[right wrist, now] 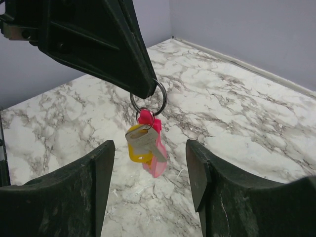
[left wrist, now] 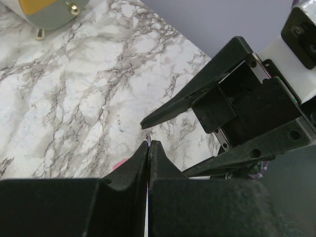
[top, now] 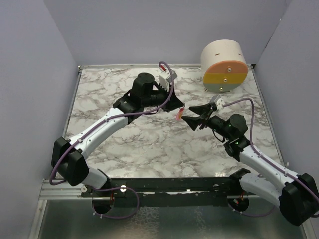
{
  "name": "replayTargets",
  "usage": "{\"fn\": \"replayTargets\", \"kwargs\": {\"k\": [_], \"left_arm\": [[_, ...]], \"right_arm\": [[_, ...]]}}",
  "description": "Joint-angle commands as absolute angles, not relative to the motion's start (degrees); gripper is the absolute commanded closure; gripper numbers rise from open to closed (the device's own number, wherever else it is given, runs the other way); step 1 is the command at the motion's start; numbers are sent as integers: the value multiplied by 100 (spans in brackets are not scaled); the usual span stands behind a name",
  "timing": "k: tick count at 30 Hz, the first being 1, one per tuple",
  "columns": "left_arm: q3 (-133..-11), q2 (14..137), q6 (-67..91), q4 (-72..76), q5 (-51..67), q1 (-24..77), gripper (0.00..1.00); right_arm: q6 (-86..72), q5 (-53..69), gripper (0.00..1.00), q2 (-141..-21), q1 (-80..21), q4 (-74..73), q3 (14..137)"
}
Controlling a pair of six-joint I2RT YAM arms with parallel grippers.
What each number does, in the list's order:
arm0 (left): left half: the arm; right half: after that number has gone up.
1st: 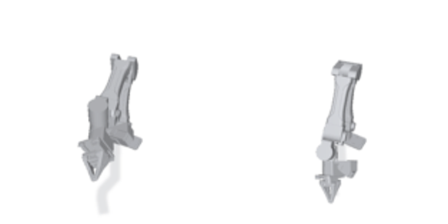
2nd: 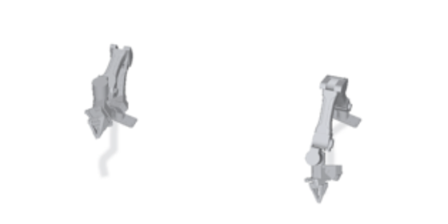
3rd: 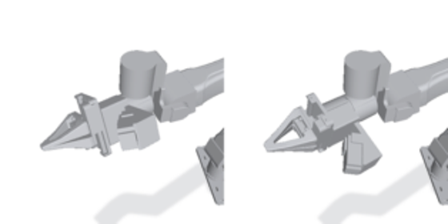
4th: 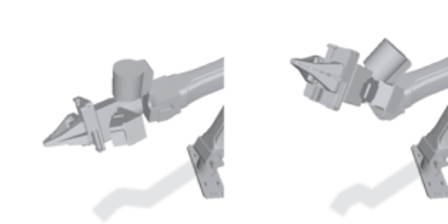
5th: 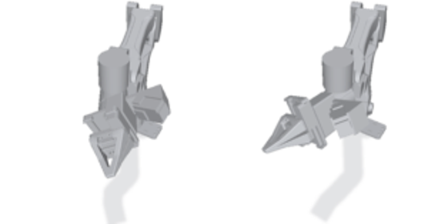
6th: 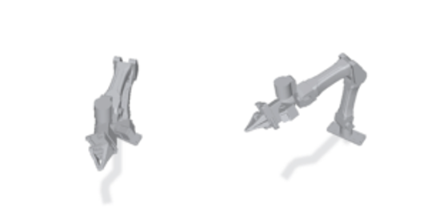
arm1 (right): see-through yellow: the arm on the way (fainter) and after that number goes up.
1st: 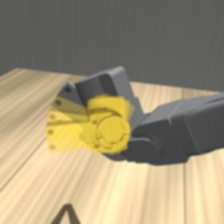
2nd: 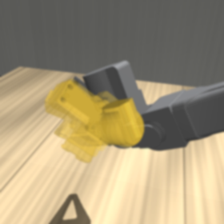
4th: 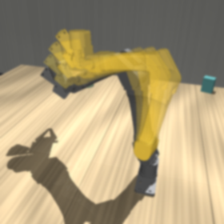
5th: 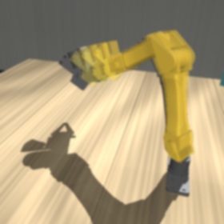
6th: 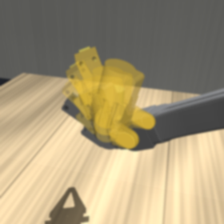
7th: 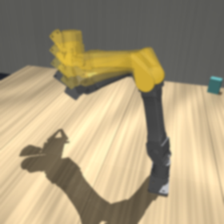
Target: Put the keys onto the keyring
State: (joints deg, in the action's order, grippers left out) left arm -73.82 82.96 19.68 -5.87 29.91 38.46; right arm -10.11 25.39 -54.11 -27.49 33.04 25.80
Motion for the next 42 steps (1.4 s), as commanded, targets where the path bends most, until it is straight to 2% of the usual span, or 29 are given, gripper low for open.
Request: {"fn": "replayTargets", "kwargs": {"k": [1,8,16,26,31,42], "left_arm": [[-7629,8393,1783,-834,3199,4014,100],[-7768,8539,1723,-958,3139,4206,100],[-7963,8615,1714,-1034,3064,4311,100],[-8086,8633,1655,-1194,3049,4348,100],[-8039,8585,1635,-1261,3033,4367,100],[-8116,8519,1486,-1691,2911,4368,100]], "right_arm": [[-978,2830,40,-5531,-2770,3639,2575],[-1045,2852,41,-5629,-2777,3795,2533],[-1038,2675,57,-5697,-2777,3758,2535],[-990,2471,67,-5697,-2775,3666,2544],[-958,2292,80,-5600,-2777,3645,2502],[-836,1978,83,-5542,-2773,3488,2505]]}}
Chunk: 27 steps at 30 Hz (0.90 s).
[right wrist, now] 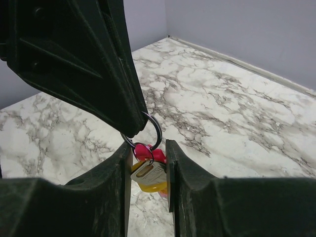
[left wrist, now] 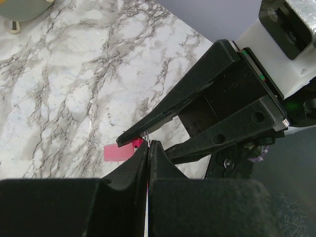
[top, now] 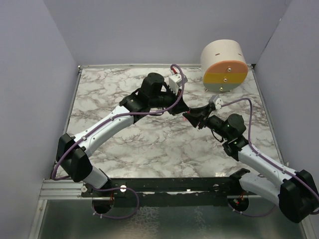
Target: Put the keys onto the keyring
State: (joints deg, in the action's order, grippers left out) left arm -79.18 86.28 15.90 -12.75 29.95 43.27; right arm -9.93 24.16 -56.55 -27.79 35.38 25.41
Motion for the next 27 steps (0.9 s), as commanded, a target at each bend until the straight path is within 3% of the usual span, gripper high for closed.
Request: {"fn": "replayTargets", "kwargs": {"k": [1,11,27], "left_arm": [[-8106,8509,1478,-1712,2921,4368,100],[-8041,8384,1407,-2149,2970,4368,100],[-8029,8288,1354,-2506,2906,4368,100]], "right_arm": [[-831,1951,83,-5539,-2772,3469,2505],[-720,1785,81,-5500,-2777,3377,2496],[-680,1581,56,-5418,-2776,3235,2511]]}}
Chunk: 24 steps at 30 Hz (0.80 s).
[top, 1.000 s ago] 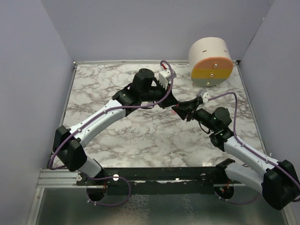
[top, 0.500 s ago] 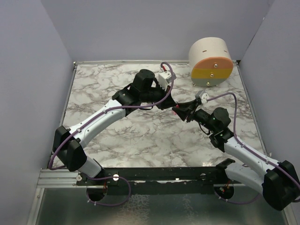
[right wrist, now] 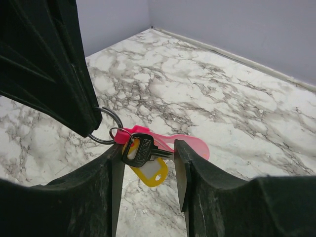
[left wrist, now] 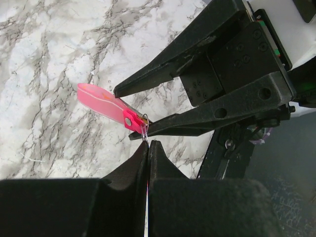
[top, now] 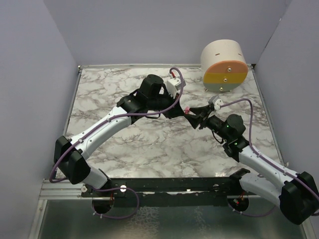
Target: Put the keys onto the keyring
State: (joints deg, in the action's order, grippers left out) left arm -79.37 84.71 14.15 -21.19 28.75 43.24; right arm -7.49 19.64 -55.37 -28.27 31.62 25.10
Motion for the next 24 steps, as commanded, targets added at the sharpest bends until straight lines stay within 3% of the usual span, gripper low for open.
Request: {"fn": "replayTargets", "kwargs": {"k": [1,24], "left_arm": [[-8033,8300,1354,-2505,2954,4364,100],[-7937,8648,1450,-2663,3337,4411,100]], "right_arm": [[-685,1568,56,-5411,-2773,3234,2507],[-659,1547,55,-5220,-2775,3253,2441]]}}
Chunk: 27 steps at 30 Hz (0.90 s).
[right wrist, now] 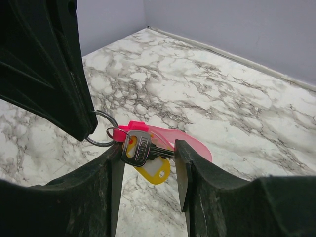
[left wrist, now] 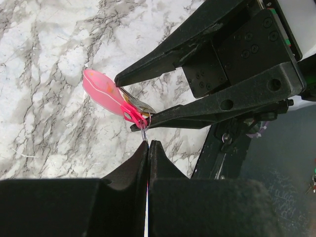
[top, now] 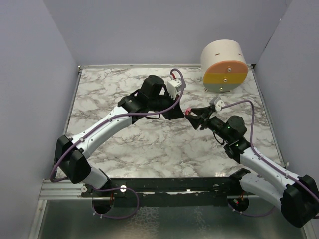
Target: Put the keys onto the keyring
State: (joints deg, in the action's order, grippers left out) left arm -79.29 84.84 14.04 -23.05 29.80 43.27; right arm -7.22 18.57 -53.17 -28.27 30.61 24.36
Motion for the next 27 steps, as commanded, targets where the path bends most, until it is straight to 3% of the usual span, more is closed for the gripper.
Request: {"fn": "replayTargets", "kwargs": {"k": [1,17,27], "left_arm": [[-7951,8676,1450,-2683,3346,4420,100],[-8199,8900,1383,-2942,3420,4465,100],[-8306,8991,1254,-3265,3369,4465,100]], "right_arm": [[-659,1542,55,-5222,-2776,3252,2443],[-633,1457,54,-5215,-2777,3208,2450],[-867,525,53,-5224,-2776,2874,2530]]}}
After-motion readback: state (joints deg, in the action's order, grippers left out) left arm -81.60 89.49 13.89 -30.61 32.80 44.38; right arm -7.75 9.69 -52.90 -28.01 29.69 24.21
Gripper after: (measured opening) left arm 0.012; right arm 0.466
